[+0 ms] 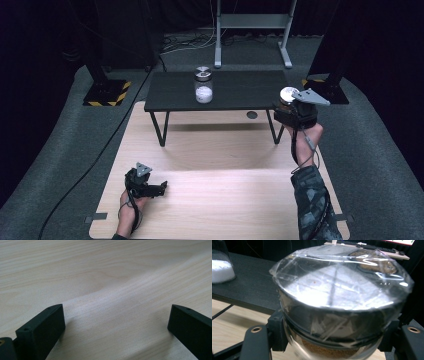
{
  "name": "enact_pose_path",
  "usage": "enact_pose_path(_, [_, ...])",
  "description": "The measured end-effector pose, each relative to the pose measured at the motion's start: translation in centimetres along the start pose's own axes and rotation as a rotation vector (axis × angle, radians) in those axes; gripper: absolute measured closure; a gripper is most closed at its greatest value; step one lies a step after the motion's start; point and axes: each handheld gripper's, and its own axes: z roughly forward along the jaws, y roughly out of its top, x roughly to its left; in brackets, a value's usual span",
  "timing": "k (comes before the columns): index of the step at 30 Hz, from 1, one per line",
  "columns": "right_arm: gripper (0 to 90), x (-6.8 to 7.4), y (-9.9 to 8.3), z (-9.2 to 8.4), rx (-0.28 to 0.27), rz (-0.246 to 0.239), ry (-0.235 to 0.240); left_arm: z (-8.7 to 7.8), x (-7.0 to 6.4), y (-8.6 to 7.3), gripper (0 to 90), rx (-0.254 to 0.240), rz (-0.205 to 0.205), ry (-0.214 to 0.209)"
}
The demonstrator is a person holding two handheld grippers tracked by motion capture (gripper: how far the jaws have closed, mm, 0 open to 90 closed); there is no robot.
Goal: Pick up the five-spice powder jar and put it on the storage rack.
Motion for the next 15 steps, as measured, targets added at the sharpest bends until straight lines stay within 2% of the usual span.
enact_pose_path(15, [29.2,0.8,2.5,3.2,0.024,0.006,0.056,0.0,0.0,0.0,0.8,0.0,-0.001,0.0])
